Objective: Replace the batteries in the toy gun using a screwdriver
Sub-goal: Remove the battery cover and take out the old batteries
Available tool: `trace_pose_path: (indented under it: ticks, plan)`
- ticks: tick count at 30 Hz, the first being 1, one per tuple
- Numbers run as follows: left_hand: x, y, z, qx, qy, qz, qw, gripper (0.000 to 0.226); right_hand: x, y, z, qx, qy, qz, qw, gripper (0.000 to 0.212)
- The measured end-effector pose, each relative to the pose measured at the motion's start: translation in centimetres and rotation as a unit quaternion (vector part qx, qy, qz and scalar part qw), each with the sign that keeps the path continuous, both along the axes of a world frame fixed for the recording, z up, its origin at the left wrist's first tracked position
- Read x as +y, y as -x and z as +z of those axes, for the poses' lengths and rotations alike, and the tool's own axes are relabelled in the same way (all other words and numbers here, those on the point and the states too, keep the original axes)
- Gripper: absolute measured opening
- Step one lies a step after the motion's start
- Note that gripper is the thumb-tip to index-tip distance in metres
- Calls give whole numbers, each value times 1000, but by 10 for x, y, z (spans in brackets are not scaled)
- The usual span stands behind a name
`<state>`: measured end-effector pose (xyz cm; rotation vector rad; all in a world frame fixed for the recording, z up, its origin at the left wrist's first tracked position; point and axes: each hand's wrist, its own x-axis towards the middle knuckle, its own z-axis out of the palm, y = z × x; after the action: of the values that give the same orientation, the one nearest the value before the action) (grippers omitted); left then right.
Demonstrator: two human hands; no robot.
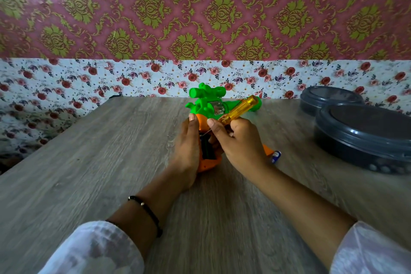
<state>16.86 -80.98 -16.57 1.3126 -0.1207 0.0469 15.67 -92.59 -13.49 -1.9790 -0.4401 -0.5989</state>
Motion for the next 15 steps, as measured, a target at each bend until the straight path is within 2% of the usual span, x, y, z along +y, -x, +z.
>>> trace_pose_path:
  ticks: [3, 7, 11, 15]
  plan:
    - [1, 1, 0, 3, 12, -2, 1000, 71, 1, -1, -3, -12, 11, -2, 1000, 38]
    - [-1, 4, 3, 4, 9, 0, 1000, 78, 2, -2, -3, -13, 24, -5, 1000, 38]
    - [-2, 4, 4, 6, 5, 19, 1000, 68, 3, -2, -3, -25, 32, -20, 999, 36]
    - [-4, 4, 4, 8, 2, 42, 999, 63, 5, 1, 0, -34, 27, -46, 998, 48]
